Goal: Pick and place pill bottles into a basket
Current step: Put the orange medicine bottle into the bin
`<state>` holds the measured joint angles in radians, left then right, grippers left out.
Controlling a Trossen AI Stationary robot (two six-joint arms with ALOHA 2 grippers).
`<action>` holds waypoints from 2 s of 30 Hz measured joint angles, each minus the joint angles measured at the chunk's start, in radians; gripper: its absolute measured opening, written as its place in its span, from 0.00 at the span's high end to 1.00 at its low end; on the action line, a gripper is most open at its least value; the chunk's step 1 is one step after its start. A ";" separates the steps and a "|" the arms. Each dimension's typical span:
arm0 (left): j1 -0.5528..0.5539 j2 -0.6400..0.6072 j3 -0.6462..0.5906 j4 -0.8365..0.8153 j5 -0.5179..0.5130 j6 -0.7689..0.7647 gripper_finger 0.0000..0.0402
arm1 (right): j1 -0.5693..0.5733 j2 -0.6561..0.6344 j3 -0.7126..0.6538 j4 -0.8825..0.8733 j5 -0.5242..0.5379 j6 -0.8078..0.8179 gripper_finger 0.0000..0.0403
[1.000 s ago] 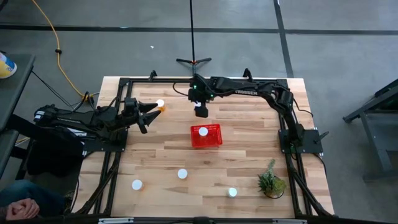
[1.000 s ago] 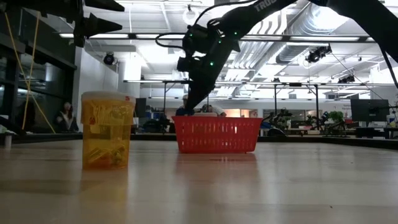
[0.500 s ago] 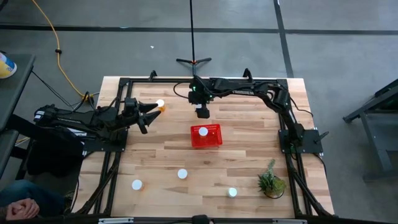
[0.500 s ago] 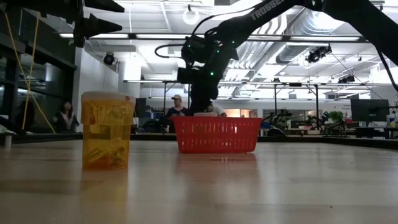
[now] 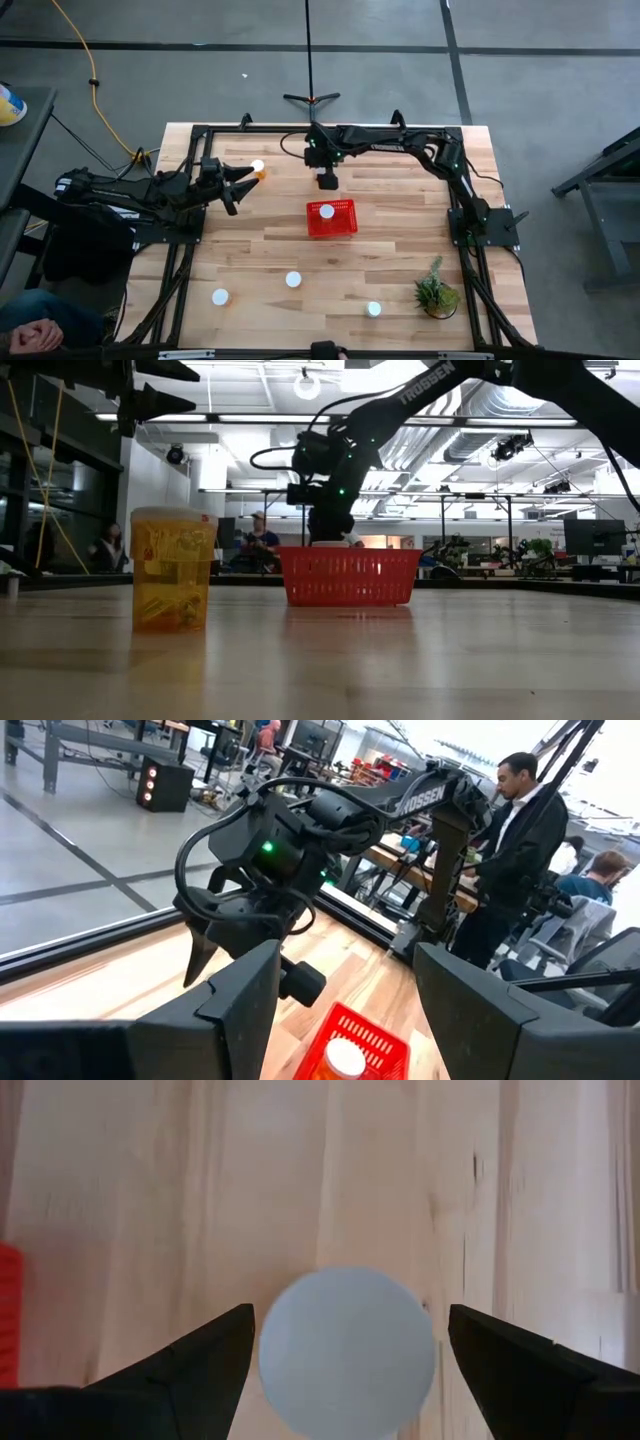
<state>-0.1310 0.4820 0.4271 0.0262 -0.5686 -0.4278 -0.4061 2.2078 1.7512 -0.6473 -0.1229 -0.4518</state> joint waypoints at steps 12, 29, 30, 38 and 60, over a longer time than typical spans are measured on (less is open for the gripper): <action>0.000 0.000 0.000 0.000 0.000 -0.005 0.34 | 0.003 0.023 0.001 -0.001 -0.008 0.007 0.20; 0.000 0.000 0.000 0.000 0.000 -0.005 0.34 | 0.003 0.023 0.001 -0.006 -0.021 0.029 0.28; 0.000 0.000 0.000 0.000 0.000 -0.005 0.34 | 0.003 0.023 0.001 -0.006 -0.023 0.029 0.29; 0.000 0.000 0.000 -0.001 0.000 -0.005 0.34 | 0.003 0.023 0.001 -0.006 -0.023 0.029 0.35; 0.000 0.000 0.000 -0.002 0.000 -0.005 0.34 | 0.003 0.023 0.001 0.012 -0.049 0.074 0.41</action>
<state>-0.1312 0.4820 0.4271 0.0242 -0.5686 -0.4330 -0.4030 2.2303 1.7519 -0.6351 -0.1717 -0.3780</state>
